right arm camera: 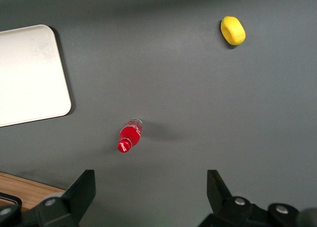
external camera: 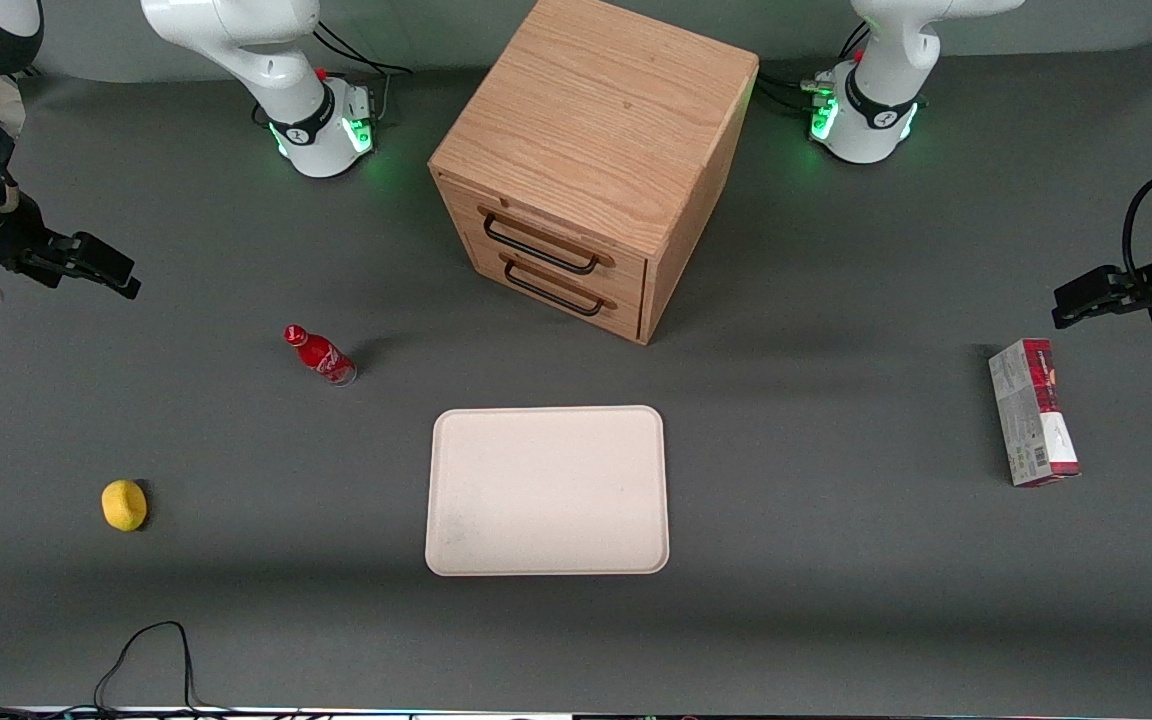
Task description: Open upper drawer
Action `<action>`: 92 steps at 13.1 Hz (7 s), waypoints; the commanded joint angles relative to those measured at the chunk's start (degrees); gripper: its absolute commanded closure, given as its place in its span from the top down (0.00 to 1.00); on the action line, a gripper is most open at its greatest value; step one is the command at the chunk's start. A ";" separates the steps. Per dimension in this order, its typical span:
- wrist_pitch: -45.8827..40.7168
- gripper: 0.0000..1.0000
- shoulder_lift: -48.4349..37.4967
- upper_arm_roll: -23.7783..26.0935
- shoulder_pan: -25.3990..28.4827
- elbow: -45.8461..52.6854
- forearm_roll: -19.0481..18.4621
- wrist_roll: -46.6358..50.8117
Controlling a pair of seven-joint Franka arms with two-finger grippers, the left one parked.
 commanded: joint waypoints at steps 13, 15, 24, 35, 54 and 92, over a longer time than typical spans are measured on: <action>-3.72 1.00 17.34 26.62 0.84 18.55 1.11 -2.32; -3.63 1.00 20.23 33.13 0.84 19.79 1.20 -7.22; -0.49 1.00 30.36 41.24 1.63 15.94 12.19 -19.81; 8.40 1.00 29.92 41.07 1.28 4.50 7.62 -29.39; 13.86 1.00 35.01 37.56 0.40 8.62 -5.30 -34.13; -3.33 1.00 27.74 13.94 -0.39 30.08 2.25 -22.31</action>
